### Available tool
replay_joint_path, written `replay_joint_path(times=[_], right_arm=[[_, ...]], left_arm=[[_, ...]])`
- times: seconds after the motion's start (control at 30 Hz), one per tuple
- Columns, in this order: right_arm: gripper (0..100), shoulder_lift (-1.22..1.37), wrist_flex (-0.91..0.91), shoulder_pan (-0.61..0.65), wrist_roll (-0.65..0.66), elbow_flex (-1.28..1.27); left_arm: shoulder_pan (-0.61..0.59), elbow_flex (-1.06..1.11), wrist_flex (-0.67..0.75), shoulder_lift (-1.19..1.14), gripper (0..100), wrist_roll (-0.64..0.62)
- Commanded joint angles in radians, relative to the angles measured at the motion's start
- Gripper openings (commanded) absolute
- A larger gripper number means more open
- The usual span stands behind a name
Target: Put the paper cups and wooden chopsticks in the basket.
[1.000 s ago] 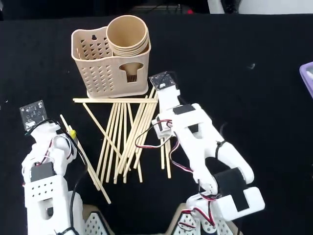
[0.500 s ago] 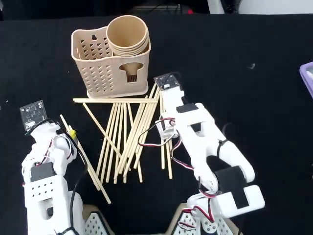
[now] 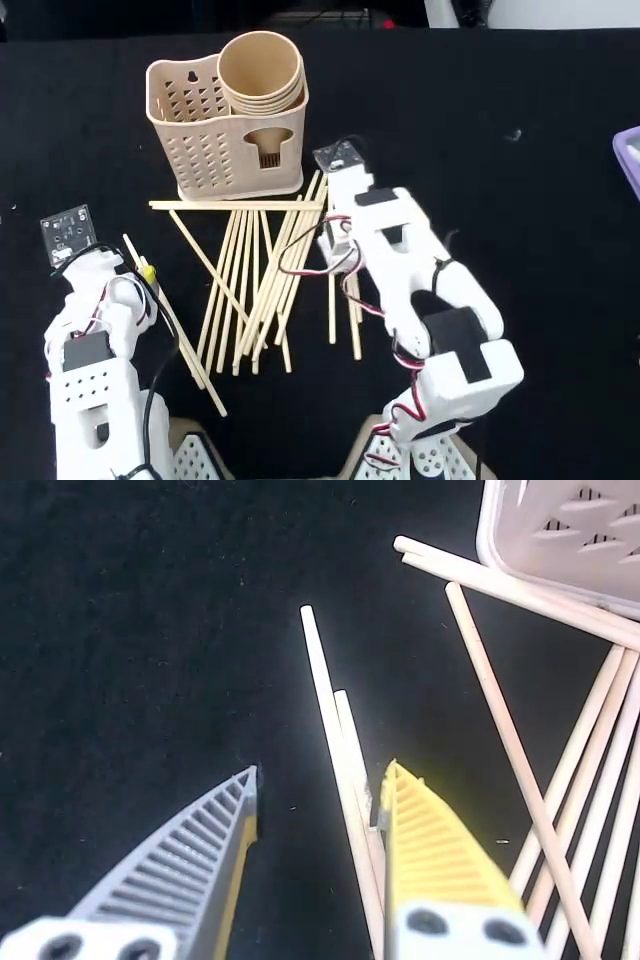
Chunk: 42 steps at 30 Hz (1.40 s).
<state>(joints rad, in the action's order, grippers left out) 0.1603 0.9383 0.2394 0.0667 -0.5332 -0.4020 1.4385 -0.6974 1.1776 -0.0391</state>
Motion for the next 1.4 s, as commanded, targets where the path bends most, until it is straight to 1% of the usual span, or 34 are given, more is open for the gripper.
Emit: replay_joint_path(times=[0.0,0.23,0.37,0.43,0.6,0.7,0.83,0.97,1.2,1.37], right_arm=[[2.3,-0.039,0.0,0.0,0.011,-0.005],[1.1,-0.28,0.003,-0.075,0.011,-0.12],[1.1,-0.409,-0.002,-0.077,0.011,-0.193],[1.1,-0.444,0.005,-0.084,0.011,-0.205],[1.1,-0.489,-0.003,-0.158,0.011,-0.202],[1.1,-0.536,-0.002,-0.169,0.011,-0.2],[1.1,-0.674,0.032,-0.164,0.017,-0.203],[1.1,-0.823,0.035,-0.167,0.075,-0.206],[1.1,-0.96,-0.123,-0.161,0.071,-0.219],[1.1,-0.984,-0.158,-0.054,0.069,-0.139]], left_arm=[[-0.005,-0.007,0.017,0.017,20,-0.011],[-0.004,-0.007,0.017,0.017,20,-0.011],[-0.004,-0.007,0.017,0.017,20,-0.011],[-0.004,-0.007,0.017,0.017,20,-0.011],[-0.004,-0.007,0.018,0.017,20,-0.011],[-0.004,-0.007,0.018,0.017,20,-0.011],[-0.004,-0.007,0.018,0.017,20,-0.011],[-0.004,-0.007,0.018,0.017,20,-0.011],[-0.004,-0.007,0.018,0.017,20,-0.011],[-0.004,-0.007,0.018,0.017,20,-0.011]])
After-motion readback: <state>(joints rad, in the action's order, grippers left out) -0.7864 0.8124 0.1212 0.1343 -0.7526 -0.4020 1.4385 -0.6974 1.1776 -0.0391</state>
